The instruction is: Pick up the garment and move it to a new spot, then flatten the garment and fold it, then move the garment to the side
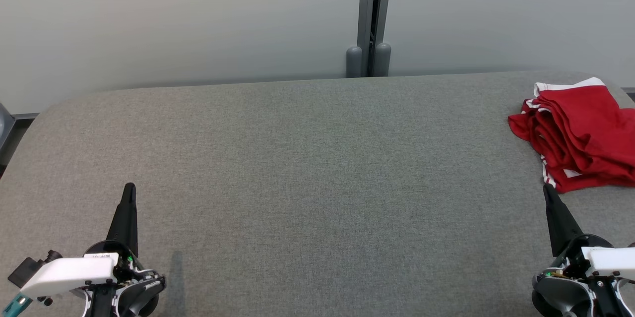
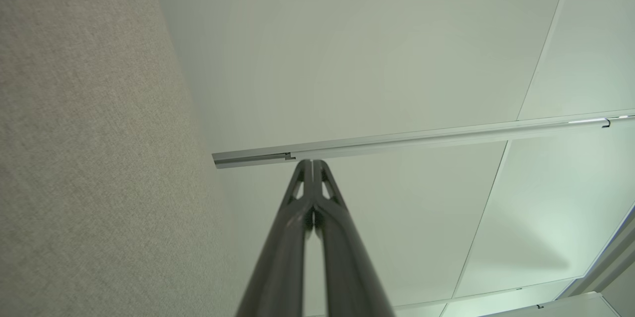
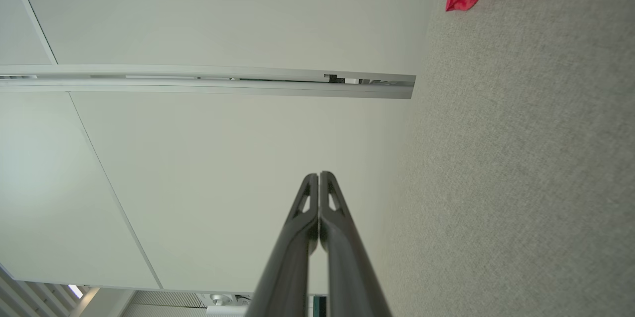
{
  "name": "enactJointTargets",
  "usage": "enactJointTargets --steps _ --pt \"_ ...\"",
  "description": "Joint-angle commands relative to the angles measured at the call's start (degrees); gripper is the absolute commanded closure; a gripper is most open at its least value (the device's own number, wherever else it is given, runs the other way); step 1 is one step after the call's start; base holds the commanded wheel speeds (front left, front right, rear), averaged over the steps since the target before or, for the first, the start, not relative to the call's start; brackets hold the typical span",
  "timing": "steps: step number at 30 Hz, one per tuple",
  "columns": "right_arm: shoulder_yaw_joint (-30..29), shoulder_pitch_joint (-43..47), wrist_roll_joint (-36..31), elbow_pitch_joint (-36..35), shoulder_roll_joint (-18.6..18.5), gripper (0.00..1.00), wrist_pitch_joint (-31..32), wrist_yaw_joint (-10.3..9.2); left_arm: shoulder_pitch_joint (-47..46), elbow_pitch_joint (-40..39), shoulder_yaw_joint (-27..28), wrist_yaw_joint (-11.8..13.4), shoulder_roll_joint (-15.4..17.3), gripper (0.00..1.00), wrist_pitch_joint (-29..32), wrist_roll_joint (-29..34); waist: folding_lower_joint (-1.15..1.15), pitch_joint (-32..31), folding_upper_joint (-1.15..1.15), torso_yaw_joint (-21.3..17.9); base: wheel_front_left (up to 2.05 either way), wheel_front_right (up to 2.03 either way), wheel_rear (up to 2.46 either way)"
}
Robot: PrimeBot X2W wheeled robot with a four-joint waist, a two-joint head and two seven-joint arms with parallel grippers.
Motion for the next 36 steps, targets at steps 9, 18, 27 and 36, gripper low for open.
enactJointTargets --steps 9,18,27,36 --pt "-0.1 -0.4 0.1 -0.2 -0.2 1.00 0.2 0.00 -0.6 0.1 0.2 -0.2 0.3 1.00 0.2 -0.1 0.00 0.0 0.00 0.0 0.00 0.00 0.00" --pt "-0.1 -0.4 0.1 -0.1 -0.2 1.00 0.2 0.01 -0.6 0.1 0.2 -0.2 0.3 1.00 0.2 -0.1 0.00 0.0 0.00 0.0 0.00 0.00 0.00" --pt "-0.1 -0.4 0.1 -0.1 -0.2 1.00 0.2 0.01 -0.6 0.1 0.2 -0.2 0.3 1.00 0.2 -0.1 0.00 0.0 0.00 0.0 0.00 0.00 0.00" --pt "-0.1 -0.4 0.1 -0.1 -0.2 1.00 0.2 0.01 -0.6 0.1 0.2 -0.2 0.3 1.00 0.2 -0.1 0.00 0.0 0.00 0.0 0.00 0.00 0.00"
